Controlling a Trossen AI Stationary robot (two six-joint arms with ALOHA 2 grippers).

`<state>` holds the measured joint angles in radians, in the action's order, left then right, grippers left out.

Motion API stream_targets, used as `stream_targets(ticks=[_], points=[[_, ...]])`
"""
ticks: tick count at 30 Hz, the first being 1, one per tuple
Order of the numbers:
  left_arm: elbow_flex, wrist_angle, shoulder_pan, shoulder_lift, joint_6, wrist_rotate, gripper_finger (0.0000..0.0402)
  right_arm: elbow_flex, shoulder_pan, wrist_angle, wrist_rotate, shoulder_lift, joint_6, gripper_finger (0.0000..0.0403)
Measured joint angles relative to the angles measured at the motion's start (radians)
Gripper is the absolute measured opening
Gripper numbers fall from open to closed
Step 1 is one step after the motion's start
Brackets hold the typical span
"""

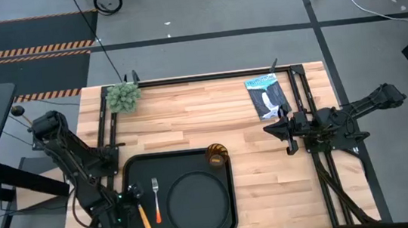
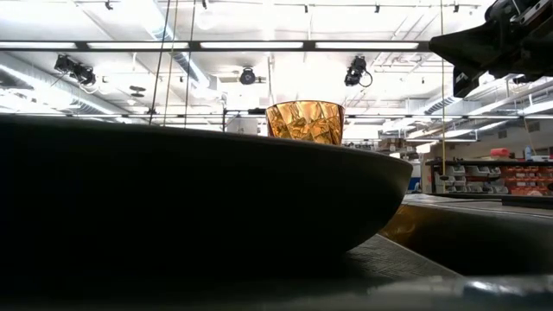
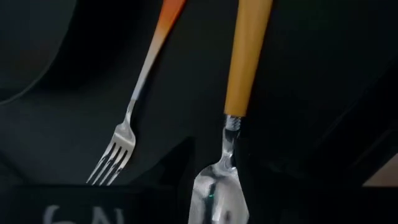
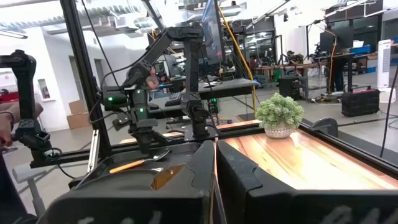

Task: Pick and place plate/cup/fork/spoon on tray
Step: Put the yellow spoon on the black tray on the left of the orange fork

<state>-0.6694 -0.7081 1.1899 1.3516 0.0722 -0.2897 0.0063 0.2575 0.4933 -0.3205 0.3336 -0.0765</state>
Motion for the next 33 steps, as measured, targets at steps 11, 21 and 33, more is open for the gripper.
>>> stream_targets(ticks=[11, 21, 33], points=[[0.006, 0.027, -0.033, 0.009, -0.063, 0.037, 0.0177, 0.0, 0.0, 0.0, 0.0, 0.0, 0.0, 0.0023], [0.006, 0.066, -0.144, 0.052, -0.177, 0.205, 0.0149, 0.0, 0.0, 0.0, 0.0, 0.0, 0.0, 0.0023], [0.007, 0.042, -0.207, 0.08, -0.428, 0.202, 0.0131, 0.0, 0.0, 0.0, 0.0, 0.0, 0.0, 0.0023]])
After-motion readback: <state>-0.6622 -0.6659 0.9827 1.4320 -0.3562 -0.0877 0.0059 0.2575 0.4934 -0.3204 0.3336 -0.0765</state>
